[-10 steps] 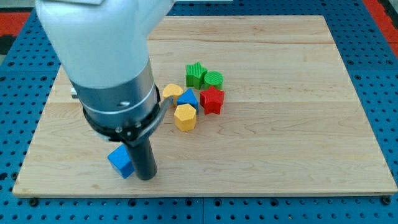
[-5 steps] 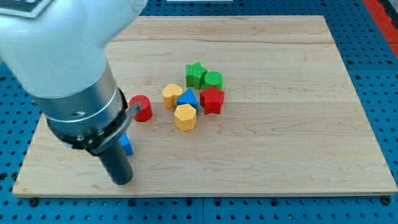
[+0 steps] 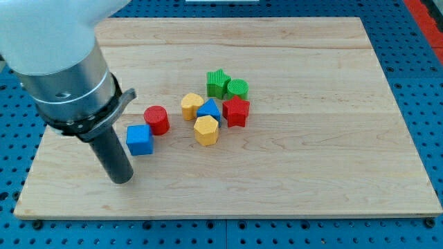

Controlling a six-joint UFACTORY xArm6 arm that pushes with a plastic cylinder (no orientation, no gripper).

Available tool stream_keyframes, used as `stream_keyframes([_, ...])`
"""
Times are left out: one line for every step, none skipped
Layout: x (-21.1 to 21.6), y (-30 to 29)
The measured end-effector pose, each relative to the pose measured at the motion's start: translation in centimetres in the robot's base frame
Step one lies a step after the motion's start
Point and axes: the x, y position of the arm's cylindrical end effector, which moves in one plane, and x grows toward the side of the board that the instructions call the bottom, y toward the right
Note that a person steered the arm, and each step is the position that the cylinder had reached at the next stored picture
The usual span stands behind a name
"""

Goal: Push the blue cube near to the blocks

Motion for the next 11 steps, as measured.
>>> stream_keyframes([-2.8, -1.8])
stream_keyframes([-4.2, -1.8])
stream_keyframes([-4.3, -1.3])
stream_keyframes([-4.3, -1.1])
stream_keyframes([-4.4, 1.4])
stream_keyframes([-3.8, 2.7])
stream_keyframes([-0.2, 3.8])
stream_keyframes([-0.6, 3.3])
stream_keyframes([-4.3, 1.5])
stream_keyframes([-6.6, 1.5])
stream_keyframes([-9.0, 1.5])
